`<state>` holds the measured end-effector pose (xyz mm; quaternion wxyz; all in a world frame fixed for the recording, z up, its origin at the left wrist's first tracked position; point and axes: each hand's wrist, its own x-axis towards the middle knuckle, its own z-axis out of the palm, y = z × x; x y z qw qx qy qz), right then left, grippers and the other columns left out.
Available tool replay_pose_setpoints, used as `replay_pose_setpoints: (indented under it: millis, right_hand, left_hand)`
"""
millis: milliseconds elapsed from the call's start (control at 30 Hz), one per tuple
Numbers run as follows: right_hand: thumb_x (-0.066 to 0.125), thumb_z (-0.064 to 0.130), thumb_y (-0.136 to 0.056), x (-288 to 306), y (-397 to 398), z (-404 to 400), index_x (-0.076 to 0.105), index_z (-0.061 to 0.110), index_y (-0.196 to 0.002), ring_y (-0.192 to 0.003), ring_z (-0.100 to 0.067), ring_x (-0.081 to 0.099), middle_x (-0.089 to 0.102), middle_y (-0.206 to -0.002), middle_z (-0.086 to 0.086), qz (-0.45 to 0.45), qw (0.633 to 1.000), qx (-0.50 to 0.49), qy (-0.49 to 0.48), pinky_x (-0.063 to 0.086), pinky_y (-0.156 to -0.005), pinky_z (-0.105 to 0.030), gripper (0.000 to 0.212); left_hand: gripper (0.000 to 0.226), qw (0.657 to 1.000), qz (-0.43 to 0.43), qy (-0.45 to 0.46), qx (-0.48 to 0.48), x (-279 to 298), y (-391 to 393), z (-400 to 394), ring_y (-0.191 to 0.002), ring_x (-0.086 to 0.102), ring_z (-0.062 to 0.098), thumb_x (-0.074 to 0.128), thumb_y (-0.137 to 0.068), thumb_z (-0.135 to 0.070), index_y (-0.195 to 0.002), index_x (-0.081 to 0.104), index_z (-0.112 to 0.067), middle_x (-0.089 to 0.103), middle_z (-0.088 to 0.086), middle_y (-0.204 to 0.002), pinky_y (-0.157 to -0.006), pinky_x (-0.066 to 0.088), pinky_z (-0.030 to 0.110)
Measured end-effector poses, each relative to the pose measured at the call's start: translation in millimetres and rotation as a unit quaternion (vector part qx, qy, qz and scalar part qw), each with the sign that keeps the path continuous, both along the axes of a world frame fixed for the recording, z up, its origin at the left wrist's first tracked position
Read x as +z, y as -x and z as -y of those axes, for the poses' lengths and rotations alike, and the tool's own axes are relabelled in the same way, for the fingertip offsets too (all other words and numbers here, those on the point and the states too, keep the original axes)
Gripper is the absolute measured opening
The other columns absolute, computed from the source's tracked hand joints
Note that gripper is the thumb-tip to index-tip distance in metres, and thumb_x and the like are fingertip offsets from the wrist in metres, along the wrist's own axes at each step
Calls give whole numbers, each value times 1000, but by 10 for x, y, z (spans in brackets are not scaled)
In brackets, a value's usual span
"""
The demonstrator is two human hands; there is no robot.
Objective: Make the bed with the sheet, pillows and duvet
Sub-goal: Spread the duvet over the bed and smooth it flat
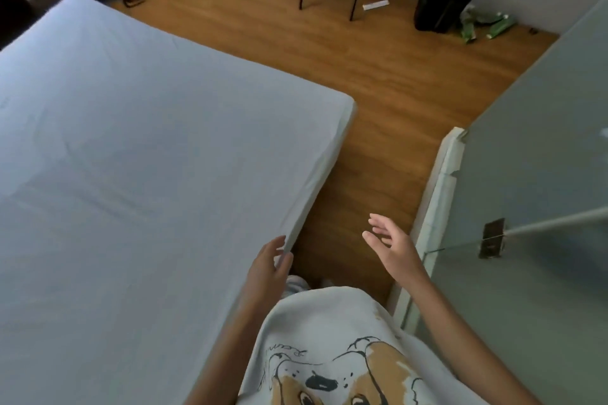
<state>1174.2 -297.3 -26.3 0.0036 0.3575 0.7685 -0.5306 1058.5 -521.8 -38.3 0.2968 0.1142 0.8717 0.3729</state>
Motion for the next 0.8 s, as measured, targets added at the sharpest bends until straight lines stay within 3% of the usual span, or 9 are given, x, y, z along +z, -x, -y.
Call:
replay_pose_setpoints:
  millis: [167,267,367,467,667,800]
  right_hand:
    - [59,29,-94,-103,249,-716,52,21,-133,-112,-4,55,59,-126,6,17,996,-79,39,44,-98,-25,41]
    - [59,31,-93,-225,515,-1129,51,22,-133,-113,-5,54,59,-128,5,39,995,-79,48,44,-99,-26,42]
    - [59,34,-93,-351,938,-1676,50,24,-133,-113,-4,53,58,-129,6,60,995,-72,41,44,-101,-28,42]
    - [57,39,-93,-375,1471,-2276,48,26,-135,-115,-3,51,55,-133,8,82,995,-53,9,42,-97,-24,45]
    - [55,40,-94,-56,2395,-3513,47,27,-137,-120,-5,49,52,-135,8,89,995,-39,-32,42,-104,-35,45]
    - [55,38,-94,-4,2834,-4232,47,25,-137,-120,-6,48,52,-135,8,87,993,-72,-26,42,-103,-33,45]
  left_hand:
    - [38,998,12,10,-58,-18,627,-926,-110,56,9,55,-97,-23,-134,51,-20,58,-4,-129,-94,44,24]
    - [37,998,7,1,-66,-55,1113,-1441,-110,58,10,55,-97,-23,-134,52,-19,60,-4,-127,-92,44,23]
    - [37,998,10,-11,-61,-190,1675,-1999,-109,59,13,56,-96,-21,-133,53,-19,61,-1,-125,-95,47,31]
    - [37,997,12,-15,-72,-323,2257,-2593,-108,60,14,56,-96,-21,-133,53,-19,62,1,-126,-96,47,33]
    - [40,982,-31,2,-186,-208,3246,-4058,-115,57,14,55,-97,-27,-136,51,-19,58,-3,-133,-95,46,31]
    - [42,965,-72,-9,-251,26,3714,-5015,-119,54,14,51,-98,-32,-138,48,-18,54,-4,-136,-97,46,31]
